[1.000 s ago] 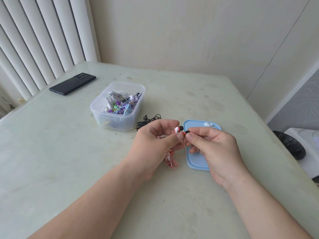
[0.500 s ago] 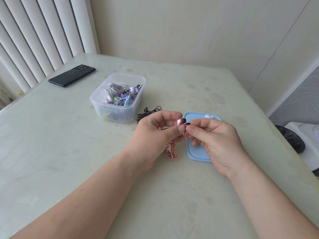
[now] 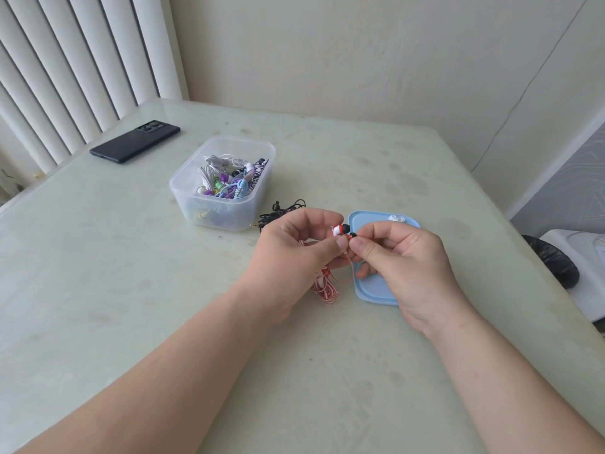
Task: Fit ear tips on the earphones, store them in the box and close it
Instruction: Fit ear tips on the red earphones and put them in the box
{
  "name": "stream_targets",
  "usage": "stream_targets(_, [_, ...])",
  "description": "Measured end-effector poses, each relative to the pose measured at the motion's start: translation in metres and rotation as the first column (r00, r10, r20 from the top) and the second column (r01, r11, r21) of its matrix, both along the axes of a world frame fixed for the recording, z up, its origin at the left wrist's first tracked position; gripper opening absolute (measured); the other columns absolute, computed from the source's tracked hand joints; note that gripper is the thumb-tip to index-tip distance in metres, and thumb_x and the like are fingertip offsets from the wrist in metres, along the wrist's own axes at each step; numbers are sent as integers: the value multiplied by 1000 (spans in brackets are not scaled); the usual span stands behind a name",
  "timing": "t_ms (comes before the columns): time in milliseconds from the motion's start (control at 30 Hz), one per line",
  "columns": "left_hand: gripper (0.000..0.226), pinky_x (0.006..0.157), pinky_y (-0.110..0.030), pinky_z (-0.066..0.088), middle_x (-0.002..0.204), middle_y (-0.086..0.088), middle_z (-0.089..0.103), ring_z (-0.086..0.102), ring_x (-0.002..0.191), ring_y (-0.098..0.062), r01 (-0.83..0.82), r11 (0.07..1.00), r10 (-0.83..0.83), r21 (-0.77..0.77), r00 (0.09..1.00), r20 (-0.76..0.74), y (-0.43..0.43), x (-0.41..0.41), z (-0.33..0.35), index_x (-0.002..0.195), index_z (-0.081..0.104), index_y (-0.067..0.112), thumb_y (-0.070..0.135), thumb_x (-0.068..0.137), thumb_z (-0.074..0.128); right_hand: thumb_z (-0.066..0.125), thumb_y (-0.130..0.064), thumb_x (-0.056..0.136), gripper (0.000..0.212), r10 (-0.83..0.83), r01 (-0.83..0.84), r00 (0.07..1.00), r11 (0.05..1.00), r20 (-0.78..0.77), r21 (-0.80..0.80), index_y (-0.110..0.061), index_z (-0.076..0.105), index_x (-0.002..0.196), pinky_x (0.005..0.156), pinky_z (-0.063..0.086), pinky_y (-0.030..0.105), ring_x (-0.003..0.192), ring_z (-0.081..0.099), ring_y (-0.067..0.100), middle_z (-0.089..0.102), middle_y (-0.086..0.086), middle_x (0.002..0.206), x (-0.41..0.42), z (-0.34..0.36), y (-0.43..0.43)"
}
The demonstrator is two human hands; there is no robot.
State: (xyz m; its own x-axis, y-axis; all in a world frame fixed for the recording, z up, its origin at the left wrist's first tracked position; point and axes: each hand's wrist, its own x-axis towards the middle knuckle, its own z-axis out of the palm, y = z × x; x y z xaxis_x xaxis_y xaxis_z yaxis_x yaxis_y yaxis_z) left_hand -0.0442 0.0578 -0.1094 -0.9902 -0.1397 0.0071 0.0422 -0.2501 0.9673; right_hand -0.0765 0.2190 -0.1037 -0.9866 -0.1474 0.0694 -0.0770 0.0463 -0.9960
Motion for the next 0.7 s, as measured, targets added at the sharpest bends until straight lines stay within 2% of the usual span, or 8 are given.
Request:
stream_targets(133, [17, 78, -37, 65, 79, -4, 72, 75, 74, -19, 2, 1000, -2, -3, 1000, -9, 3, 0, 1, 99, 73, 6, -6, 88, 76, 73, 1, 88, 10, -27, 27, 1000, 999, -9, -29, -9, 75, 89, 60, 55, 28, 70, 69, 18, 76, 9, 75, 1, -1, 1])
stream_targets(267, [18, 80, -39, 65, 81, -5, 72, 76, 73, -21, -14, 1000, 14, -15, 1000, 1, 3, 1, 1, 100, 73, 6, -6, 87, 77, 73, -1, 89, 9, -6, 6, 1000, 1000, -20, 1, -10, 75, 89, 63, 56, 31, 71, 70, 18, 76, 6, 75, 1, -1, 0])
stream_targets(500, [18, 81, -43, 65, 86, -11, 70, 75, 75, -21, -31, 999, 31, -5, 999, 19, 2, -1, -1, 102, 73, 3, -7, 87, 77, 69, 2, 92, 7, 13, -13, 1000, 1000, -29, 2, -4, 72, 90, 63, 57, 26, 67, 70, 14, 75, 3, 70, 1, -2, -1])
stream_targets(700, [18, 81, -45, 65, 84, -9, 70, 75, 73, -20, -44, 999, 44, -9, 999, 27, 3, 0, -2, 101, 73, 4, -8, 88, 75, 68, 6, 91, 6, 22, -21, 999, 1000, -40, 18, 1, 71, 90, 64, 58, 26, 66, 71, 15, 74, 2, 69, 2, -2, -1])
